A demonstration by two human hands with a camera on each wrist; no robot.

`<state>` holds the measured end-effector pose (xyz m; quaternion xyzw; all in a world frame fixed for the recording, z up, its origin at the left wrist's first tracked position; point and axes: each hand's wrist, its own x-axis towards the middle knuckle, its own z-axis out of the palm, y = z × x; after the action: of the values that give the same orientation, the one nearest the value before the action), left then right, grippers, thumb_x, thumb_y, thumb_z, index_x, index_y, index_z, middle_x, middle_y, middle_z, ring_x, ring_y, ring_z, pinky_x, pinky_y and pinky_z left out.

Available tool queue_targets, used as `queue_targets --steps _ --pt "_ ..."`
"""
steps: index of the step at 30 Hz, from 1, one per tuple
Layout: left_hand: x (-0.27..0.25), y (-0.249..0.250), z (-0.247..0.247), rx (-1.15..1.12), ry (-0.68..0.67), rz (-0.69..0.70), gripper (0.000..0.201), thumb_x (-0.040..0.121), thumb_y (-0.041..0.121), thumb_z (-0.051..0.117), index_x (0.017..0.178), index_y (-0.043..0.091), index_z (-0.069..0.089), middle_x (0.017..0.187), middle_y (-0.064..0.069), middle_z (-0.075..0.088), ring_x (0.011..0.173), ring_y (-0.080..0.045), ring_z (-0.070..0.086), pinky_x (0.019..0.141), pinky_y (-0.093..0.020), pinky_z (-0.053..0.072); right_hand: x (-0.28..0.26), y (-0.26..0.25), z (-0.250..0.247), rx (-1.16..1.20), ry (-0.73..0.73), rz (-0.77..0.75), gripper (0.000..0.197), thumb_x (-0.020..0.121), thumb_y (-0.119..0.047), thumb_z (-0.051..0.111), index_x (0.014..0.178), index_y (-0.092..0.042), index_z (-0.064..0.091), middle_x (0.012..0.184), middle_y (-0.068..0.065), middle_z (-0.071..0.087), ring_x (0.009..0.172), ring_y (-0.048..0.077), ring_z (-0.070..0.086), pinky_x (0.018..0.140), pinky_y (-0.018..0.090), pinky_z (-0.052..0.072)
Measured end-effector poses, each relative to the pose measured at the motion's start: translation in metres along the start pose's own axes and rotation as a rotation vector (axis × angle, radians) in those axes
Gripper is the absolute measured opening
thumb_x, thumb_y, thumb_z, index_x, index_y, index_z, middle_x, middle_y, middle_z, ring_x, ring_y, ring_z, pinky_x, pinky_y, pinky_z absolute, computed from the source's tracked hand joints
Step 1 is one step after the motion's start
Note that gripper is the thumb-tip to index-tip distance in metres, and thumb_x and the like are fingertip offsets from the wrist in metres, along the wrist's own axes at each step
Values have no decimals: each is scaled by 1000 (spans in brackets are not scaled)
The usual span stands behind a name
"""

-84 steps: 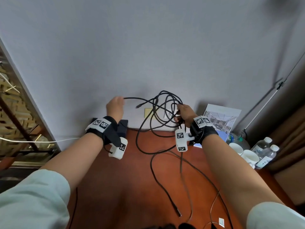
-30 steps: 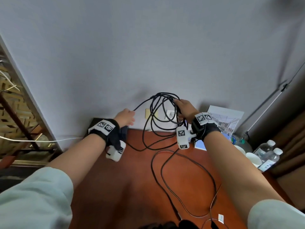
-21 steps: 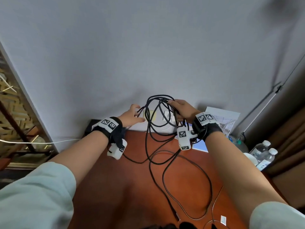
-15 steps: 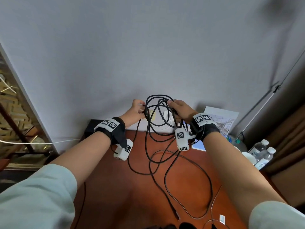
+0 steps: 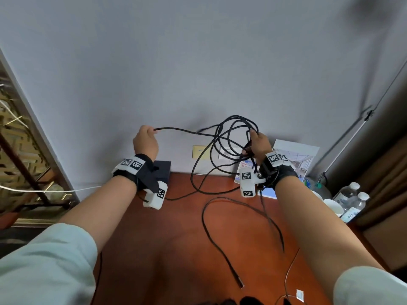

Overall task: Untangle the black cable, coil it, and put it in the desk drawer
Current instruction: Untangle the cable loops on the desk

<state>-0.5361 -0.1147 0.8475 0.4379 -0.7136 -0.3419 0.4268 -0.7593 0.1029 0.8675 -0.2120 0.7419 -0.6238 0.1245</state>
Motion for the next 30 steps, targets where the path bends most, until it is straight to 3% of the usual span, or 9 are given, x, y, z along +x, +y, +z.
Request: queue_targets --steps 3,8,11,14,18,22,25,27,30 --pt "2 -7 1 123 -109 -173 29 98 15 36 110 4 60 110 -17 62 102 -35 57 80 -32 41 -1 1 3 3 -11 -15 31 100 -29 40 77 -8 45 59 5 36 34 18 47 51 35 41" --pt "-21 14 18 -50 -757 -68 15 92 23 47 89 16 60 81 -4 67 59 -17 47 53 -26 36 -13 -6 14 -78 -166 -45 31 99 -33 43 78 -9 44 53 2 33 32 14 37 42 25 31" --pt "-36 34 27 -103 -854 2 21 87 28 45 89 14 61 74 -1 64 52 -14 41 50 -24 32 -25 -11 22 -65 -264 -64 31 101 -30 41 77 -10 45 46 0 38 31 13 37 36 22 31" --pt "-41 45 34 -182 -761 6 21 101 25 40 91 16 57 71 5 49 60 -9 40 54 -22 31 -32 -14 24 -107 -308 -95 30 102 -30 38 78 -12 44 47 -2 44 32 15 44 37 23 36" --pt "-29 38 26 -291 -506 23 21 97 32 52 89 16 62 77 13 54 68 3 45 63 -18 36 -31 -11 16 -121 -261 -58 26 102 -30 37 84 -14 46 68 3 46 37 18 59 39 23 44" --pt "6 2 -4 -437 -97 -150 27 92 27 58 68 18 54 60 2 43 62 -14 36 50 -24 29 -17 9 -6 -131 -51 -42 26 103 -26 36 94 -6 49 63 6 50 33 17 57 35 20 42" --pt "30 -35 -32 -287 158 -284 27 94 29 50 96 5 64 87 -16 64 84 -23 56 69 -31 46 5 31 -31 -179 132 -8 30 99 -39 38 92 -11 48 71 10 49 50 19 50 51 30 42" --pt "39 -56 -45 -94 207 -406 38 97 25 43 118 -2 59 119 -23 61 109 -34 57 90 -37 44 21 45 -42 -157 202 14 46 88 -57 36 92 -12 48 70 9 49 55 24 47 57 34 42" --pt "40 -82 -43 286 -105 -447 39 101 13 34 129 -8 51 132 -26 52 122 -37 50 98 -38 40 37 57 -45 -130 258 21 51 78 -63 33 76 -14 46 63 10 47 57 28 49 64 44 45"
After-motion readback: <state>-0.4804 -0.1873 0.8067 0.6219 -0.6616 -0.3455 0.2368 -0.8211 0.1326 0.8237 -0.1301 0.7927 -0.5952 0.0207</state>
